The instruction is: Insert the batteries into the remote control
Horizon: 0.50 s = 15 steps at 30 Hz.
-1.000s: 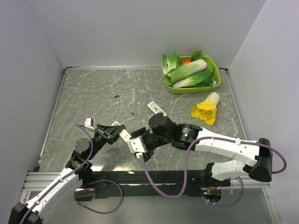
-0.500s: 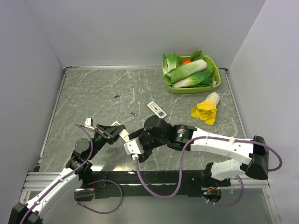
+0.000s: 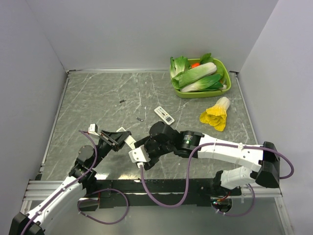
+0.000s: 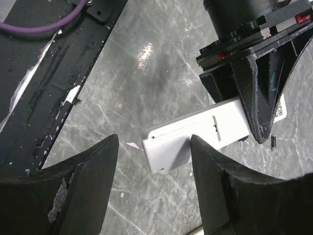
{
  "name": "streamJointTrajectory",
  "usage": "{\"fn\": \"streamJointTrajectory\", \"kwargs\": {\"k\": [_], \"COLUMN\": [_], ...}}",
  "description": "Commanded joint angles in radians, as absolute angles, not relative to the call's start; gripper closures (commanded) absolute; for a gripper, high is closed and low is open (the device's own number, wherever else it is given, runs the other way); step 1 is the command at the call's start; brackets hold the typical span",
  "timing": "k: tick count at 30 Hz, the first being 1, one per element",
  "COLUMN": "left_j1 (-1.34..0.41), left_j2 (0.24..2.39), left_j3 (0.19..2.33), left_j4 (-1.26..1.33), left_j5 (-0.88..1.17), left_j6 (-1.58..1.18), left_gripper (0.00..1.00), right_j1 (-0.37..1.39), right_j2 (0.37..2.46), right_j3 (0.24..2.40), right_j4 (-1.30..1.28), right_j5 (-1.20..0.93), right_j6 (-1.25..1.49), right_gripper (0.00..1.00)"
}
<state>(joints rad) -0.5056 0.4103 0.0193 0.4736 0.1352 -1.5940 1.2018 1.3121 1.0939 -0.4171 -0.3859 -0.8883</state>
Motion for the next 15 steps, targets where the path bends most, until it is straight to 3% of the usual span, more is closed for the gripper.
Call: {"fn": "streamJointTrajectory", "kwargs": {"k": [1,15], "left_j1": [-0.509,-0.509], "left_j2": [0.403,0.448], "left_j3": [0.031,0.077], "left_j4": [0.555,0.603], "left_j5": [0.121,0.219], "left_j6": [-1.624,-1.582], "left_gripper": [0.96,0.97], "right_j1": [1.213,1.212], "right_j2": [1.318,1.351], "right_j3": [1.114,1.147], "right_j4": [-0.466,-0.505], "right_j5": [-0.423,-0.431], "right_j6": [-0.896,-0.893], "right_gripper": [0.34,0.35]}}
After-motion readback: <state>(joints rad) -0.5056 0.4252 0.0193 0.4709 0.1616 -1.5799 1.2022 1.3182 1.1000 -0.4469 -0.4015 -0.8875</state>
